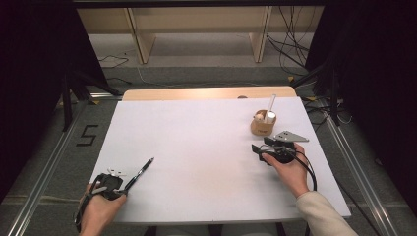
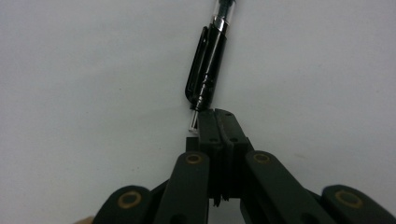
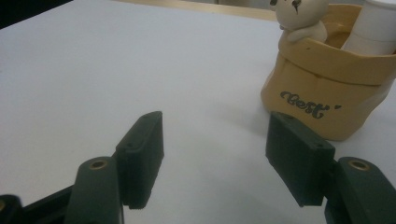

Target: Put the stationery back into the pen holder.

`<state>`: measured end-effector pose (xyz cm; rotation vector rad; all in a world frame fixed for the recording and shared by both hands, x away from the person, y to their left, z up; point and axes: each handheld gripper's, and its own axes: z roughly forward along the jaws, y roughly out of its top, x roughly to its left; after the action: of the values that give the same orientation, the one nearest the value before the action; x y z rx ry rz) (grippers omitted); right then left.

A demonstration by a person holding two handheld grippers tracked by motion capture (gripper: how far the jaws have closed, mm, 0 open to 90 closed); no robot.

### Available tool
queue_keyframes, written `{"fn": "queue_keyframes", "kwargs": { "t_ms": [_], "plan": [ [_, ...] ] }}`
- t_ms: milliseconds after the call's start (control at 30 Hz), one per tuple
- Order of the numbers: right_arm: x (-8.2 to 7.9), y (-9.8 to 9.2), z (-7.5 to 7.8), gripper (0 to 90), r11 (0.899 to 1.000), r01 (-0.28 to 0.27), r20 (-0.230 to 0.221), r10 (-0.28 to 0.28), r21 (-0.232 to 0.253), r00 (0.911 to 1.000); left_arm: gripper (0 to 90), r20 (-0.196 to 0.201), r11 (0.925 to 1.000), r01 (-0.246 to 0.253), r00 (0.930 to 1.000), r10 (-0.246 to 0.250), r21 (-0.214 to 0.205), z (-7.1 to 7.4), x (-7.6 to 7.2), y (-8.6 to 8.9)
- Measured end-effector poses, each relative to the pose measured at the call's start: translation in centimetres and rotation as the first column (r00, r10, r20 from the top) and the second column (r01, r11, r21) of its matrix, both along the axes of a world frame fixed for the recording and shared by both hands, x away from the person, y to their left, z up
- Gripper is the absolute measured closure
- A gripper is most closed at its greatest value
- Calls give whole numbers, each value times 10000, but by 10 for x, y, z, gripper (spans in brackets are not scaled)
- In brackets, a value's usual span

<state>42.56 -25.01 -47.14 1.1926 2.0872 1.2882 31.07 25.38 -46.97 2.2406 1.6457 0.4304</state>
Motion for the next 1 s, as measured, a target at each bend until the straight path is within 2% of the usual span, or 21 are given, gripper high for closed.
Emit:
{"fn": "queue_keyframes", "kwargs": {
  "t_ms": [133,200,300,367,500,567,733,933,1000],
  "plan": [
    [0,0,0,374,10000,-15,-15,15,-16,10000,827,177,9992,387,9991,-386,-38,5,0,-6],
    [0,0,0,374,10000,-15,-17,15,-9,10000,788,389,9983,584,9975,-584,13,8,3,-10],
    [0,1,-1,374,10000,-6,-22,6,-21,10000,710,704,9964,820,9940,-834,231,9,12,-14],
    [0,1,-1,374,10000,-12,-19,12,-29,10000,660,904,9932,1038,9900,-1083,531,10,19,-18],
    [0,1,-1,374,10000,-1,-13,1,-14,10000,591,1004,9863,1450,9832,-1525,783,12,34,-22],
    [0,1,-1,374,10000,2,-2,-2,-16,10000,563,969,9839,1586,9813,-1663,823,13,43,-23],
    [1,1,-2,374,10000,-16,-59,16,-12,10000,541,592,9789,1786,9810,-1849,990,14,61,-20],
    [1,1,-2,374,10000,0,-112,0,2,9999,531,-231,9772,1933,9811,-1920,873,11,76,-19],
    [1,1,-2,374,10000,-2,-83,2,0,10000,532,-296,9761,1965,9804,-1946,924,10,79,-19]
  ]
}}
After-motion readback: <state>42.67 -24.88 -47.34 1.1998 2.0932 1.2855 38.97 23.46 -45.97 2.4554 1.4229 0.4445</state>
